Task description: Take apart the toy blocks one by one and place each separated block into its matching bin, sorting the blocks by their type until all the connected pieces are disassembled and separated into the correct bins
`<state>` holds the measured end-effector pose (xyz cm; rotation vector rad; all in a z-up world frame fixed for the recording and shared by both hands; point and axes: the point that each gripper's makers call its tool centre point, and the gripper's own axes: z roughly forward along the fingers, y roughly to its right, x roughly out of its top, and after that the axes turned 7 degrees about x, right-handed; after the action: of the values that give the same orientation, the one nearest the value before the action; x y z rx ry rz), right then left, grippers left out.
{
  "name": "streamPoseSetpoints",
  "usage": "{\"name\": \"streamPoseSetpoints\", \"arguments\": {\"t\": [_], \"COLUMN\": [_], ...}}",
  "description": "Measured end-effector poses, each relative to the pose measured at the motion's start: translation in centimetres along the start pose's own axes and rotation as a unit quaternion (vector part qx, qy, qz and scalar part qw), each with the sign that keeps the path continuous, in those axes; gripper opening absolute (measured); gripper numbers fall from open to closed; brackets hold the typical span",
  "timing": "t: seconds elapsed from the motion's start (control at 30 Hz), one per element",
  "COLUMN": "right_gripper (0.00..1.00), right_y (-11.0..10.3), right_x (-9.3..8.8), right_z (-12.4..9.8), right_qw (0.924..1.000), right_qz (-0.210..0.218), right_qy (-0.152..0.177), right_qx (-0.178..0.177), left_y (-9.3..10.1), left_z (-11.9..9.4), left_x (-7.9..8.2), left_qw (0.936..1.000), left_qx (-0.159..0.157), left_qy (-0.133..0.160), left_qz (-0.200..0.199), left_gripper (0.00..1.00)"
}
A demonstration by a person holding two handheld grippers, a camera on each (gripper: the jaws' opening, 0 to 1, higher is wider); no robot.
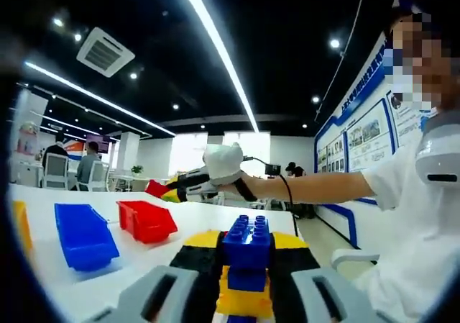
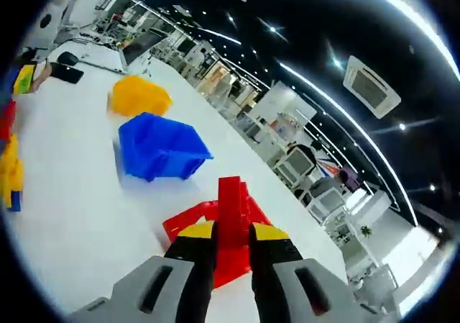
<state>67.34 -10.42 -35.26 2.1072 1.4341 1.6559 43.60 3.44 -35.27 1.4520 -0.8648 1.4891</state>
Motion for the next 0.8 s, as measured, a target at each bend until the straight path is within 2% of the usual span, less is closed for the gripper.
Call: {"name": "streamPoseSetpoints", "arguments": {"t": [0.2,0.33,0.43,0.53,0.63,0.7,0.73,0.77,0.8], "right_gripper": [0.18,0.18,0.19,0.19,0.19,0.2,0.26,0.4,0.47], "right_y": [1.2,1.9,2.2,2.0,1.9,2.0,2.2,2.3,2.3], "right_x": [-2.4,-3.5,-3.8,-4.3,-4.6,-4.2,-3.9,-3.4,-2.9], "right_z": [3.1,4.8,5.5,5.8,5.9,5.9,5.8,5.9,5.8], "right_qw": [0.9963,0.9927,0.986,0.9754,0.9704,0.9754,0.9763,0.9761,0.9745], "right_qz": [0.08,0.111,0.161,0.214,0.236,0.217,0.215,0.217,0.224], "right_qy": [-0.031,-0.047,-0.045,-0.052,-0.052,-0.037,-0.028,-0.012,0.0], "right_qx": [0.003,0.004,0.002,0.008,0.009,0.01,0.006,0.01,0.013], "left_y": [0.1,0.1,0.1,0.1,0.1,0.1,0.2,0.2,0.2], "left_z": [0.0,0.1,0.2,0.2,0.2,0.3,0.3,0.3,0.3], "left_x": [0.0,0.1,0.1,0.1,0.0,0.0,0.1,0.0,0.1], "left_qw": [1.0,1.0,1.0,1.0,1.0,1.0,1.0,1.0,1.0], "left_qx": [-0.003,-0.005,-0.005,-0.006,-0.006,-0.006,-0.007,-0.007,-0.007], "left_qy": [0.001,0.0,-0.002,-0.002,-0.002,-0.001,-0.001,-0.001,-0.002], "left_qz": [0.001,0.001,0.004,0.004,0.004,0.004,0.004,0.004,0.004], "left_gripper": [0.26,0.26,0.26,0.26,0.26,0.26,0.26,0.26,0.26]}}
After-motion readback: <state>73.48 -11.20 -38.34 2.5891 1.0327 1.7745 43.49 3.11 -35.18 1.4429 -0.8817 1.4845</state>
